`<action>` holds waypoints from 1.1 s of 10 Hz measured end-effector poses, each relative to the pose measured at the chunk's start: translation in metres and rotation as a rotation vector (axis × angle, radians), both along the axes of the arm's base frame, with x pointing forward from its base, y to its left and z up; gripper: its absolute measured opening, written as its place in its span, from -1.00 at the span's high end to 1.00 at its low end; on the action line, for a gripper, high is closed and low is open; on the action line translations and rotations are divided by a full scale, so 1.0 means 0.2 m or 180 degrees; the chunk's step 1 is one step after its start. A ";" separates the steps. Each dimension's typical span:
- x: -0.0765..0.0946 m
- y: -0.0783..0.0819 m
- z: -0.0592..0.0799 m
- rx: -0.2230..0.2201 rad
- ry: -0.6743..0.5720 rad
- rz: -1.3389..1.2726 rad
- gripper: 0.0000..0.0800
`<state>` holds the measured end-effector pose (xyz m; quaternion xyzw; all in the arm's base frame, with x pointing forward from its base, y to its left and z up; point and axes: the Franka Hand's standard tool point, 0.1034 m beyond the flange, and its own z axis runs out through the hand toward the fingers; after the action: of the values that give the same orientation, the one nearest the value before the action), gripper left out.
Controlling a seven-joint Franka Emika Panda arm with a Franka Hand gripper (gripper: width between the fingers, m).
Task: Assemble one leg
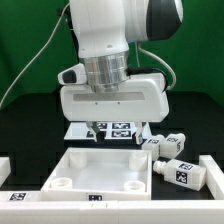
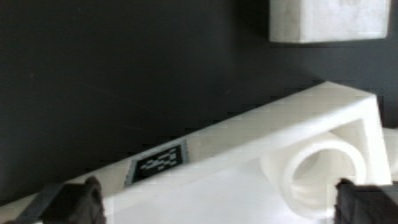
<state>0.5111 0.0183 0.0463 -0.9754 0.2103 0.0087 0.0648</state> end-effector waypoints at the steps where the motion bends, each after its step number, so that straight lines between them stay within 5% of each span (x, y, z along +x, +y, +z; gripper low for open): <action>1: -0.03 0.01 0.00 0.0077 0.0205 0.0032 -0.62; 6: 0.02 0.15 0.06 0.0534 0.1198 0.0232 -0.62; 11: -0.05 0.19 -0.01 0.0883 0.2278 0.0280 -0.62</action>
Offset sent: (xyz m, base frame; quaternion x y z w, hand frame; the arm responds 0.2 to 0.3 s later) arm 0.0145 0.0307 0.0122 0.0284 -0.1375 0.0076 0.9901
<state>0.5013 0.0562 0.0452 -0.9008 0.1744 0.3797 0.1182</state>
